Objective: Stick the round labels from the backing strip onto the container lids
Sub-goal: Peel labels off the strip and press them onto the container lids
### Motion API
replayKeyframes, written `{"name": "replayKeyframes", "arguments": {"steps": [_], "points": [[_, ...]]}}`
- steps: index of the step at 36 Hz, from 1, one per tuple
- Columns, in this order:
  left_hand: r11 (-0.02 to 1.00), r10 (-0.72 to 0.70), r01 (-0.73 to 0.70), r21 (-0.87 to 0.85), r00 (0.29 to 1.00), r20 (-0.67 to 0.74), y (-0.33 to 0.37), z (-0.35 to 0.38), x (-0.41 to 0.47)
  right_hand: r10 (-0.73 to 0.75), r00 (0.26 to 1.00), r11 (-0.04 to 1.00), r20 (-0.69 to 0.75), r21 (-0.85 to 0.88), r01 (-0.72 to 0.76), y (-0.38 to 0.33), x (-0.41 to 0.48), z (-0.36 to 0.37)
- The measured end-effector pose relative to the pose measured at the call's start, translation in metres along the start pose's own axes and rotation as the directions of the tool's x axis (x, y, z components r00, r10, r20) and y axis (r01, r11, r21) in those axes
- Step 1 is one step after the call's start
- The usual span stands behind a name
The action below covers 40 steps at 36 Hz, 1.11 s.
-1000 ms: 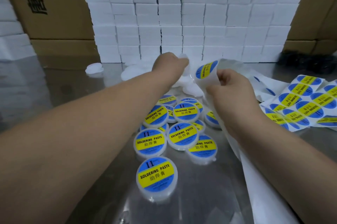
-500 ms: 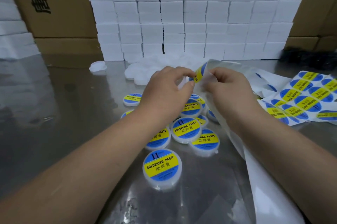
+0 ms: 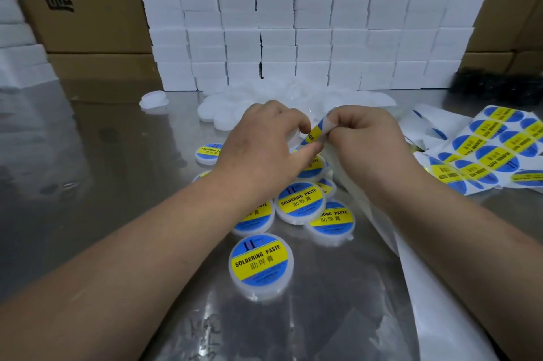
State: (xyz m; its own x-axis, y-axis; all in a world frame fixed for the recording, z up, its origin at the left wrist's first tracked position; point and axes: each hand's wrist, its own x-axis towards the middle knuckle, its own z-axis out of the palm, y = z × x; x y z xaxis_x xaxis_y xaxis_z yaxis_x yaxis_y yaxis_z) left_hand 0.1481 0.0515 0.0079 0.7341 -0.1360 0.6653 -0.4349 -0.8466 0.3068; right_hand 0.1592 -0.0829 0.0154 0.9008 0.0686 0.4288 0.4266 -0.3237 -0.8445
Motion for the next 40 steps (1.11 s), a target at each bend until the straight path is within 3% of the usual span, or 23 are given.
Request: {"name": "replayKeyframes", "arguments": {"steps": [7, 10, 14, 19, 26, 33, 40], "points": [[0.982, -0.093, 0.094, -0.167, 0.996, 0.013, -0.001, -0.004, -0.001, 0.049, 0.998, 0.996, -0.045, -0.078, -0.053, 0.001, 0.002, -0.004], [0.94, -0.22, 0.205, -0.275, 0.975, -0.027, -0.002, -0.003, 0.001, 0.045, 0.998, 0.993, -0.05, -0.108, -0.05, 0.001, 0.002, -0.004], [0.805, -0.482, 0.405, -0.434, 0.872, -0.08, -0.012, -0.007, 0.009, 0.023, 0.998, 0.994, -0.055, -0.104, -0.029, 0.0, 0.002, -0.005], [0.685, -0.618, 0.471, -0.555, 0.779, -0.102, -0.025, -0.013, 0.014, -0.039, 0.996, 0.986, -0.076, -0.166, 0.026, 0.0, 0.002, -0.002], [0.781, -0.533, 0.429, -0.454, 0.837, -0.125, -0.02, -0.008, 0.008, -0.255, 0.943, 0.945, -0.214, -0.264, 0.195, 0.001, 0.0, -0.006], [0.835, -0.472, 0.388, -0.39, 0.869, -0.147, -0.018, -0.007, 0.006, -0.406, 0.892, 0.871, -0.198, -0.379, 0.312, 0.0, -0.001, -0.004], [0.846, -0.449, 0.366, -0.388, 0.881, -0.15, -0.015, -0.009, 0.005, -0.182, 0.977, 0.967, -0.11, -0.201, 0.158, -0.003, -0.003, -0.004]]}}
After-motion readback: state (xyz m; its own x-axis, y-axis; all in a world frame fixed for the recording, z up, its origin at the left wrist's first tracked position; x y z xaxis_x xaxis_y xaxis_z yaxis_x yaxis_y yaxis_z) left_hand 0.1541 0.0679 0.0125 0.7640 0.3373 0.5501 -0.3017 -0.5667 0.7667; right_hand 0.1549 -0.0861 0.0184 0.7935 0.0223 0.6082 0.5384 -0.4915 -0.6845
